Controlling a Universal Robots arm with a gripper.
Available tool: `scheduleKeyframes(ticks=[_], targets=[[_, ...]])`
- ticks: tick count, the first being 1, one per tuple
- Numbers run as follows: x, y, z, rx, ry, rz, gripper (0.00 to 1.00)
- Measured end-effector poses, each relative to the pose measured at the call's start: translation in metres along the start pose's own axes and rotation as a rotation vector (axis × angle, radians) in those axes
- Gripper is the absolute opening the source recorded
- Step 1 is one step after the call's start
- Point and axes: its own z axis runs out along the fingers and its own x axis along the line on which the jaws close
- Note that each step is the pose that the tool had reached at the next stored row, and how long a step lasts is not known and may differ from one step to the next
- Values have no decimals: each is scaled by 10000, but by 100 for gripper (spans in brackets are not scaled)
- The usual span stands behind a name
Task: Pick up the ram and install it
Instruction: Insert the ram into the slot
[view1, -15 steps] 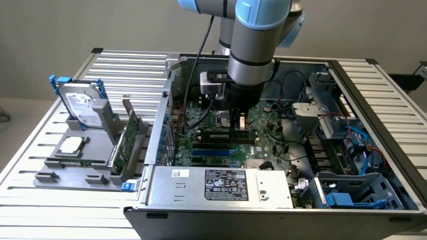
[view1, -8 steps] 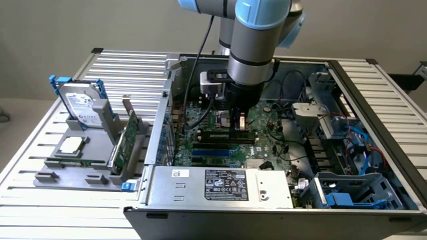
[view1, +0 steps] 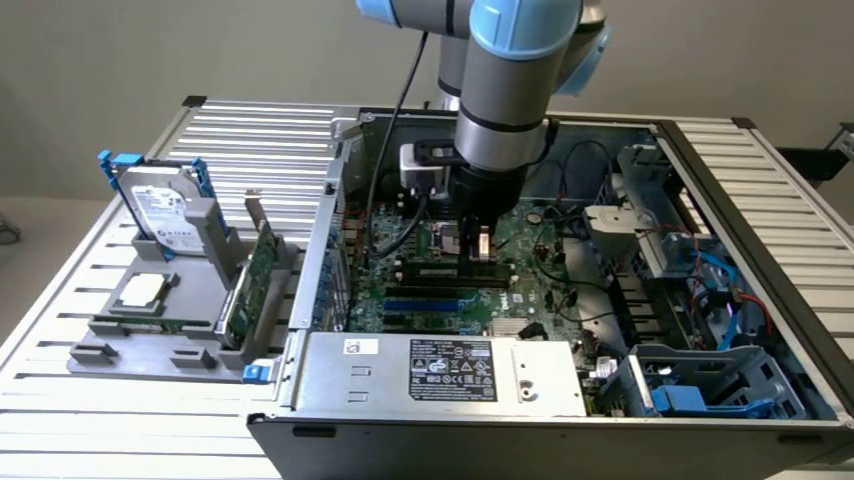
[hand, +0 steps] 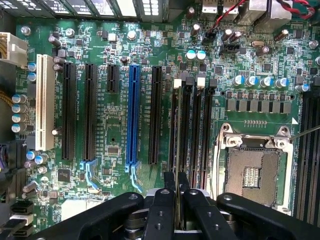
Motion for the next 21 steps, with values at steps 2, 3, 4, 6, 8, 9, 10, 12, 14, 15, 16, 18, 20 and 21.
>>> scheduleKeyframes(ticks=[2,3,4,6,8,9,10,12,14,15,16,18,20,21], targets=[[0,0,6,-1,9,1,14],[0,0,9,-1,20,1,14],[0,0,11,-2,42,3,14],[0,0,16,-3,71,3,14],[0,0,18,-5,85,3,15],[0,0,18,-5,85,3,21],[0,0,18,-5,85,3,27],[0,1,-15,-3,81,4,33],[1,4,-97,-3,81,4,40],[1,5,-140,-4,83,4,40],[2,7,-177,-4,82,3,40],[2,13,-229,-3,71,5,40],[3,23,-253,-5,56,11,40],[3,29,-261,-6,46,15,38]])
